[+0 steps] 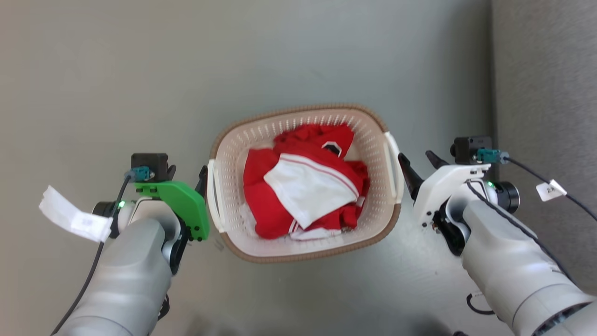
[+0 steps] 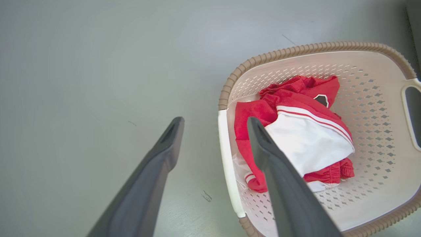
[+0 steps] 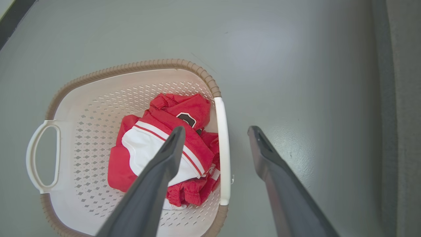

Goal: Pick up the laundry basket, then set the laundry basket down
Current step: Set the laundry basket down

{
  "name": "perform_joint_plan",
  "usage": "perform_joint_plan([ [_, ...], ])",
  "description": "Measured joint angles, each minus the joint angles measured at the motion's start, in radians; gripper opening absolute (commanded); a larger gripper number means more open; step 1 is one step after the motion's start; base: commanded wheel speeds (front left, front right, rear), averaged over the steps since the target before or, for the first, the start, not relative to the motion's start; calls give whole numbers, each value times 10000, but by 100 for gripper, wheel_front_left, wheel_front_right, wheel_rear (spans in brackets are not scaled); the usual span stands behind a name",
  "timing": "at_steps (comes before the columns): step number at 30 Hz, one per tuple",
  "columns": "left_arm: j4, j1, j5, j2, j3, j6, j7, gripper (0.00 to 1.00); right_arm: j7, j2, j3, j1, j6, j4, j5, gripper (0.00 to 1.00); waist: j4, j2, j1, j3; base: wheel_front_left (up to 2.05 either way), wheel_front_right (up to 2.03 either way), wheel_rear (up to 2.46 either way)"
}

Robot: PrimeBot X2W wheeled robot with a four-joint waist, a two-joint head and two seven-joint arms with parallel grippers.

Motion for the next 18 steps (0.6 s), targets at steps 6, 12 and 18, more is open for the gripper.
perform_joint_plan([
  [6,-234,353,100,207,123,171,-59,100,-2,-8,-244,384,-12,-504,0,100,-135,0,0,-829,0,0,0],
  [12,-1097,720,121,456,685,483,-79,100,-2,-161,-619,696,-228,-1555,-23,100,-251,0,0,-1681,0,0,0],
  [18,-2533,829,502,934,1365,949,-81,100,-2,-385,-989,1287,-562,-2614,-280,100,-354,0,0,-2534,0,0,0],
])
